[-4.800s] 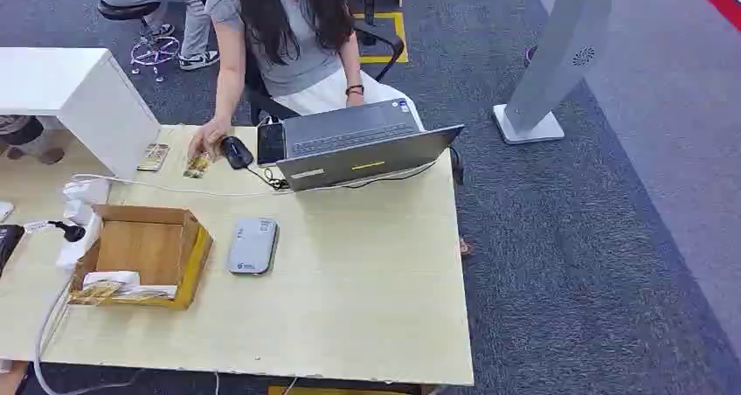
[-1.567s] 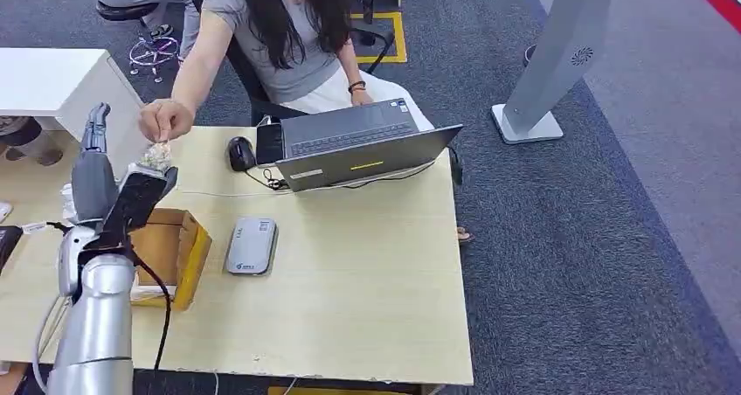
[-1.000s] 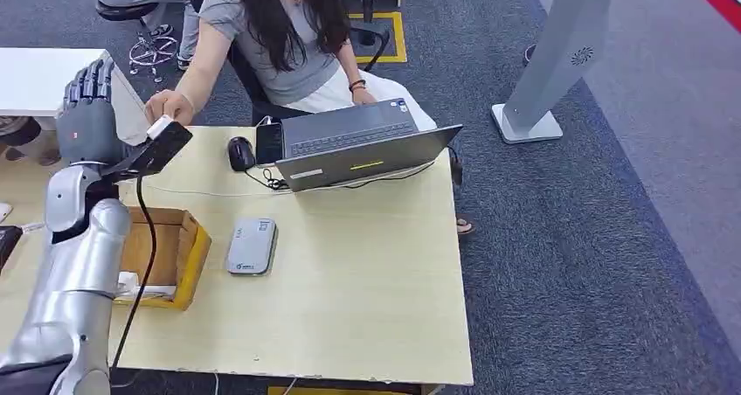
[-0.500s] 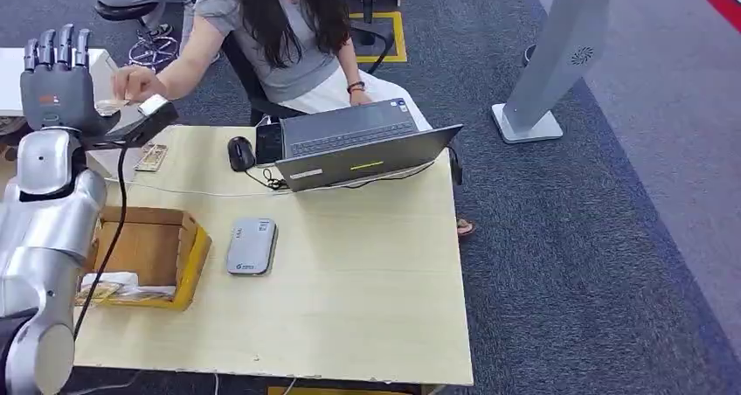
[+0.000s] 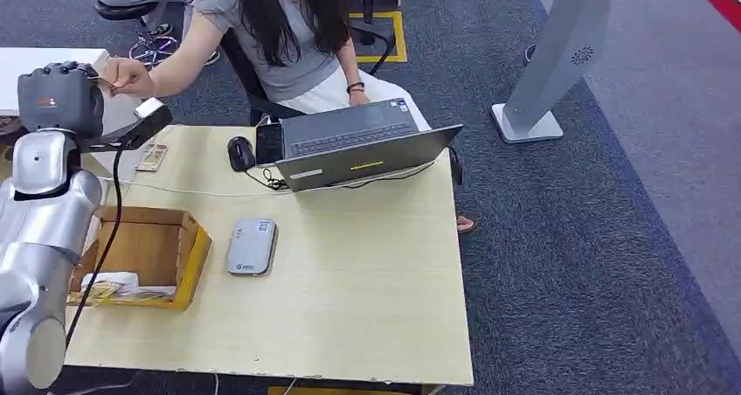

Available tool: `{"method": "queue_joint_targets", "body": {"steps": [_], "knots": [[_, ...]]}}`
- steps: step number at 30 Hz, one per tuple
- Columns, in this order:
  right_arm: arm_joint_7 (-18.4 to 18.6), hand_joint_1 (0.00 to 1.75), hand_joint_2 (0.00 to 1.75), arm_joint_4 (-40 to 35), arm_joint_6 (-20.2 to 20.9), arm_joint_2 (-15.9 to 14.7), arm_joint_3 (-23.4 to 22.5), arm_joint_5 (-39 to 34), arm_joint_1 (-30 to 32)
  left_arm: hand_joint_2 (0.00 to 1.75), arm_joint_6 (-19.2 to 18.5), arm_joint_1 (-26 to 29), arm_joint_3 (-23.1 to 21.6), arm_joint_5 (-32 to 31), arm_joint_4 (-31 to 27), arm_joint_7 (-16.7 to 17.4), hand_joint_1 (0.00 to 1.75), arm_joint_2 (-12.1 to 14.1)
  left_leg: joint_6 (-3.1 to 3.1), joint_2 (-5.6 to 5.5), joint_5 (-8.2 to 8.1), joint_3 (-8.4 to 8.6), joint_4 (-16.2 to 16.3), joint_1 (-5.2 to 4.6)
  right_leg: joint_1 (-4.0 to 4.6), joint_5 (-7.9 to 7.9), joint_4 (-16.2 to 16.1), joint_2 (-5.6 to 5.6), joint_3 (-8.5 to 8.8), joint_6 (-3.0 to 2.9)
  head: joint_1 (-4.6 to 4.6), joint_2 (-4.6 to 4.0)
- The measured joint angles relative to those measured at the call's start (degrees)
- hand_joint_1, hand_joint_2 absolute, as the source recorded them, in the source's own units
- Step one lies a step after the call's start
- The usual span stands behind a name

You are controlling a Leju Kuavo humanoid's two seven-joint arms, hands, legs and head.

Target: Pass the card to the sensor for recognition and then transmit it.

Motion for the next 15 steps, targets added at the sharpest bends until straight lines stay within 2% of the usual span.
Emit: {"method": "queue_joint_targets", "body": {"steps": [9,13,15], "knots": [[0.0,0.0,0.0,0.0,0.0,0.0,0.0,0.0,0.0,1.75,0.8,0.0,0.0,0.5,0.7,-0.6,1.75,0.0,0.0,0.0,0.0,0.0,0.0,0.0,0.0,0.0,0.0,-0.01,0.0,0.0,-0.02,0.0],[0.0,0.0,0.0,0.0,0.0,0.0,0.0,0.0,0.0,1.75,2.9,1.2,0.0,3.8,0.3,-4.1,1.75,-0.4,0.0,0.0,0.0,0.01,0.0,-0.02,-0.01,0.0,0.0,0.0,0.0,0.0,0.0,0.0],[0.0,0.0,0.0,0.0,-0.1,0.0,0.0,0.0,0.0,1.75,3.4,4.2,0.0,5.5,-2.7,-5.6,1.75,-1.5,0.0,-0.02,0.0,0.01,0.0,-0.04,-0.03,0.0,0.0,-0.02,0.0,0.0,0.0,0.0]]}}
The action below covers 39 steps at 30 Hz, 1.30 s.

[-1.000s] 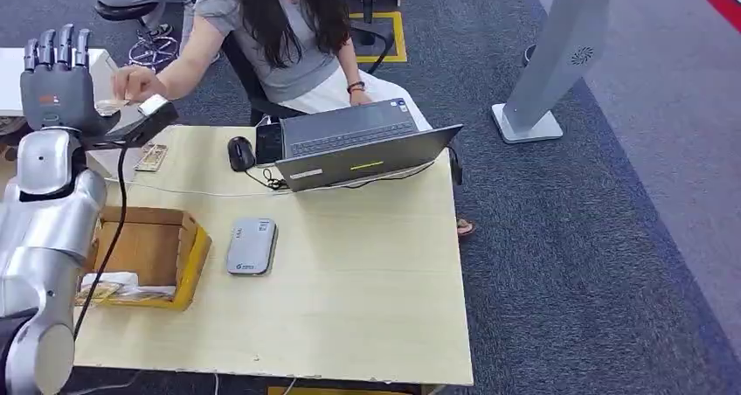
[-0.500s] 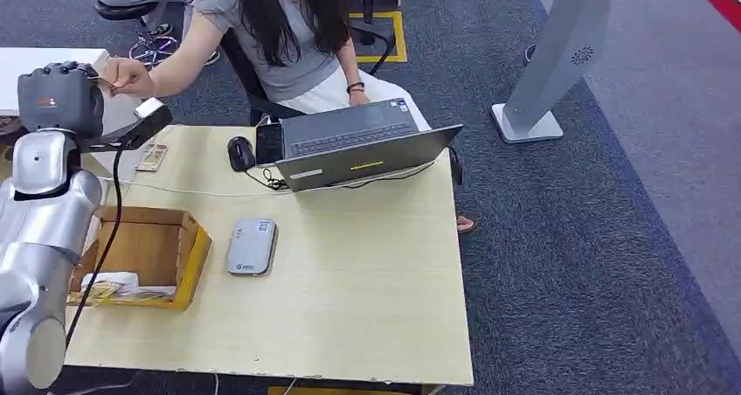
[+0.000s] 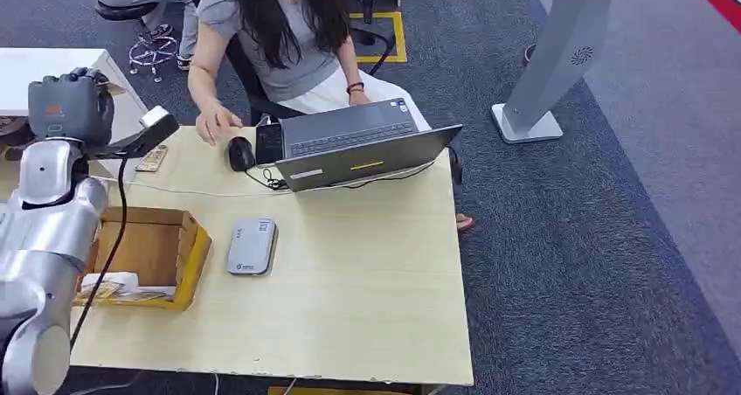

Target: Pass the card to the sensor for recognition and then transmit it.

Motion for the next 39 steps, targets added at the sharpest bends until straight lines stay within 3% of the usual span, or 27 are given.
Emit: {"method": "queue_joint_targets", "body": {"steps": [9,15,34,36,39], "knots": [[0.2,0.0,0.0,0.0,-0.9,0.0,-0.7,-0.5,0.1,1.75,-2.1,15.3,-1.7,1.6,-16.1,0.7,1.75,-5.5,0.01,0.03,-0.02,-0.02,0.0,-0.05,-0.03,-0.01,0.0,0.0,-0.01,0.01,0.0,0.0],[0.2,0.0,0.0,0.0,-1.0,0.0,-1.2,-0.5,0.2,1.75,-3.6,20.6,-3.3,1.5,-19.5,2.0,1.75,-7.0,0.0,0.05,-0.02,-0.02,0.0,-0.03,-0.02,-0.01,0.0,0.01,-0.03,0.01,-0.02,0.0],[0.2,0.0,0.0,0.2,-1.1,0.0,-1.4,-0.5,0.1,1.75,-4.2,22.8,-3.9,1.5,-21.1,2.0,1.75,-7.7,0.0,0.03,-0.01,-0.02,0.0,-0.01,0.0,0.0,0.0,0.0,-0.02,0.01,0.0,0.0],[0.2,0.0,0.0,0.2,-1.2,0.0,-1.4,-0.5,0.1,1.75,-5.4,22.8,-3.9,1.5,-21.0,2.2,1.75,-7.7,0.0,0.03,-0.01,-0.02,0.0,-0.01,0.0,0.0,0.0,0.0,-0.02,0.01,0.0,0.0],[0.2,0.0,0.0,0.2,-1.2,0.0,-1.5,-0.4,0.1,1.75,-11.0,22.7,-4.0,1.2,-20.3,4.0,1.75,-7.8,0.0,0.03,-0.01,-0.01,0.0,-0.02,0.0,0.0,0.0,0.0,-0.03,0.01,0.0,0.0]]}}
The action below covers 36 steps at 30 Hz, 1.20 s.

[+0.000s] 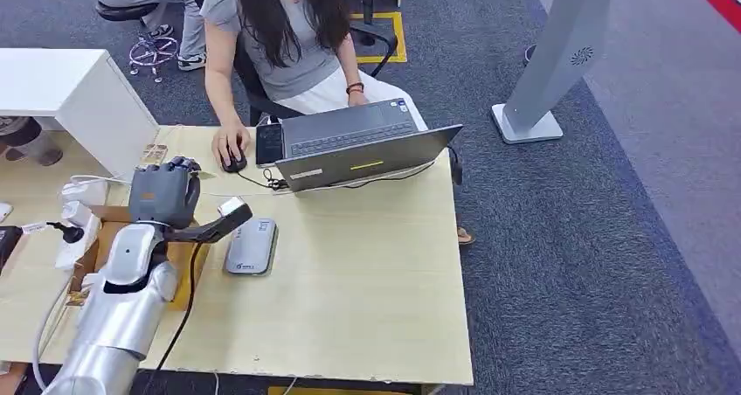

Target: Pass the card to the sensor for recognition and then transmit it.

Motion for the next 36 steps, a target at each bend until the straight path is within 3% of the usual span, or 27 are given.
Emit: {"method": "queue_joint_targets", "body": {"steps": [6,10,26,36], "knots": [[-0.2,0.0,0.0,0.0,0.1,0.0,-0.5,0.4,0.0,1.75,-7.2,-1.3,-1.2,0.4,4.0,2.2,1.75,-0.6,0.0,0.01,0.0,-0.01,0.0,-0.01,0.0,0.0,0.0,0.01,0.0,0.0,0.0,0.0],[0.0,0.0,0.0,0.0,0.3,0.0,-0.9,0.7,0.0,1.75,-8.9,-2.3,-2.2,0.9,6.4,2.2,1.75,-0.7,0.0,0.0,0.0,0.0,0.0,-0.01,-0.01,0.0,0.0,0.01,0.0,0.0,0.0,0.0],[0.4,0.0,0.0,0.0,0.4,0.2,-0.9,1.2,0.0,1.75,-7.9,-3.2,-3.9,1.1,11.2,2.7,1.75,-1.5,0.0,0.0,0.0,-0.01,0.0,-0.01,0.0,0.0,0.0,0.0,0.01,0.0,0.0,0.0],[0.4,0.0,0.0,0.0,0.5,0.4,-1.0,1.7,0.0,1.75,-5.8,-2.7,-4.5,1.3,11.4,0.7,1.75,-1.7,0.0,-0.01,0.0,-0.01,0.0,-0.01,0.0,0.0,0.0,-0.01,0.01,0.0,0.0,0.0]]}}
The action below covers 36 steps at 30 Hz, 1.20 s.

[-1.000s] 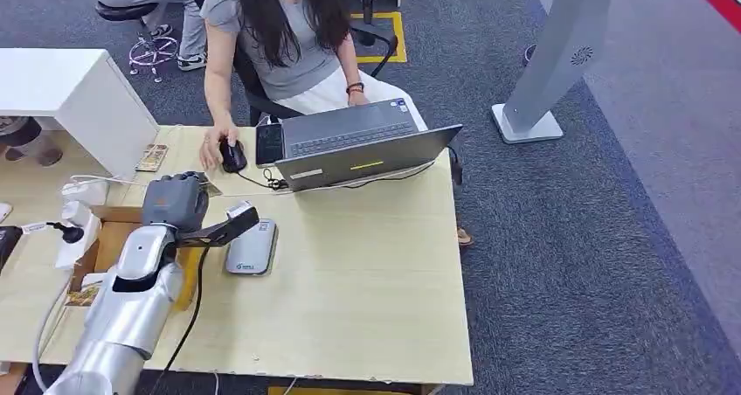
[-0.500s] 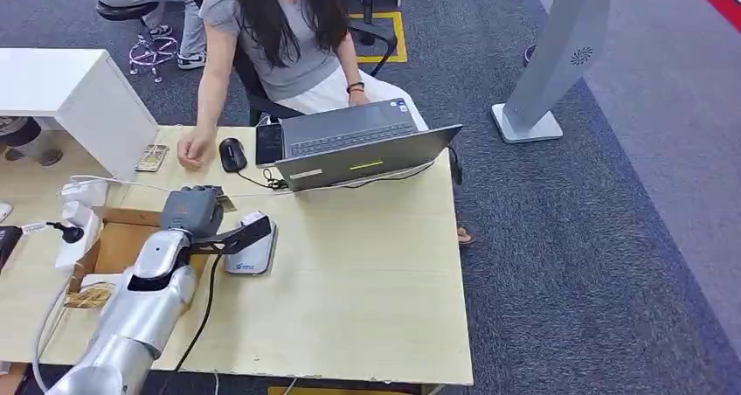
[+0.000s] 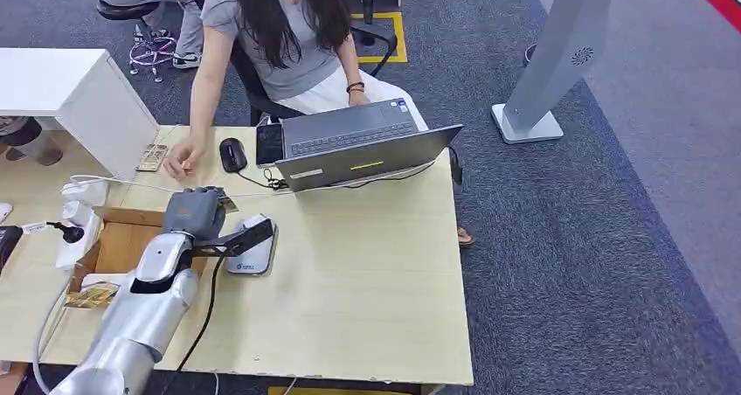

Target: Pass the card to the sensor for recognition and then transmit it.

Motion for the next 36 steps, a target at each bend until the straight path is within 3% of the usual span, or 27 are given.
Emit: {"method": "queue_joint_targets", "body": {"steps": [10,29,36], "knots": [[0.0,0.0,0.0,0.0,0.0,0.2,-0.2,0.3,0.0,1.75,2.4,1.6,-1.6,-0.5,-1.6,-2.0,1.75,-0.4,0.0,-0.02,0.0,0.0,0.0,0.0,0.0,0.0,0.0,-0.02,0.01,0.0,0.0,0.0],[0.0,0.0,0.0,0.0,0.0,0.2,-0.3,0.9,0.0,1.75,3.5,3.5,-4.1,-0.9,-4.7,-3.1,1.75,-0.9,0.0,0.0,0.0,-0.01,0.0,0.0,0.0,0.0,0.0,-0.01,0.0,0.0,0.0,0.0],[0.0,0.0,0.0,0.0,0.0,0.4,-0.6,1.2,0.0,1.75,-0.1,3.5,-4.5,-2.2,-4.4,1.6,1.75,-0.9,0.0,0.0,0.0,0.0,0.0,0.0,0.0,0.0,0.0,-0.01,0.0,0.0,0.0,0.0]]}}
